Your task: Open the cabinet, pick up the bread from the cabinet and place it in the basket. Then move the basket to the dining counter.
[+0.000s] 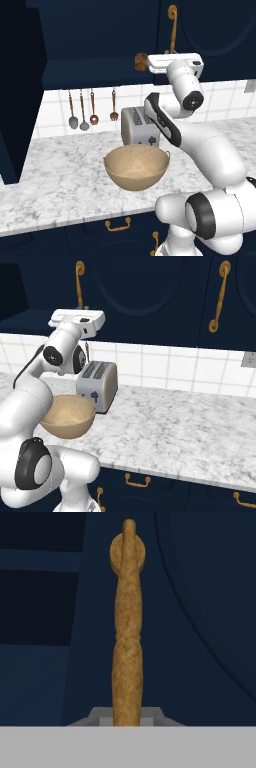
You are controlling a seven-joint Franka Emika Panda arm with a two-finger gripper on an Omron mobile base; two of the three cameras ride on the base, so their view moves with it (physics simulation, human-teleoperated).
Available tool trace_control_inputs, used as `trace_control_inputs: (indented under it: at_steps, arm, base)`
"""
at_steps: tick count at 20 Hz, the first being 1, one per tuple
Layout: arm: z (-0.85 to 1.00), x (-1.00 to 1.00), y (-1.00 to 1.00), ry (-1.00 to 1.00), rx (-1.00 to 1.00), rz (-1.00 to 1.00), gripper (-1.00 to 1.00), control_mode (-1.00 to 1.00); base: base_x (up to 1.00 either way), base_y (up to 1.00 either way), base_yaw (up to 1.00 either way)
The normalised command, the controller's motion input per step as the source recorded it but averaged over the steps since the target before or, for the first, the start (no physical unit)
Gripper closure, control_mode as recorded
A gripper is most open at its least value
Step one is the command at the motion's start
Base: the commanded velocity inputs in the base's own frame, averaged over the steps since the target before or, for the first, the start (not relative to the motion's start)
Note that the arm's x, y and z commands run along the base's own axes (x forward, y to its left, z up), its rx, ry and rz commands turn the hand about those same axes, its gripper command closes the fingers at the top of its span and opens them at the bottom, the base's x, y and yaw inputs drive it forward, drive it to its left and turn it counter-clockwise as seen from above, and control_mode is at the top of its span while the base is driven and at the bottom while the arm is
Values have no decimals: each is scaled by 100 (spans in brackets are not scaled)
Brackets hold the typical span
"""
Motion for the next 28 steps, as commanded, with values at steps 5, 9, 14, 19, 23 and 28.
trace_control_inputs:
  at_steps: [5, 9, 14, 19, 23, 28]
  arm:
    - [0, -9, -1, 0, 0, -1, 100, -100]
    - [7, -86, -28, 2, 0, -14, 100, -100]
    - [11, -100, -46, 4, 0, -14, 100, -100]
    - [16, -100, -56, 4, 0, -12, 100, -100]
    - [21, -100, -67, 4, 0, -9, 100, -100]
    - [20, -90, -70, 9, 5, -6, 100, -100]
  base:
    - [0, 0, 0]
    - [0, 0, 0]
    - [0, 0, 0]
    - [0, 0, 0]
    - [0, 0, 0]
    - [0, 0, 0]
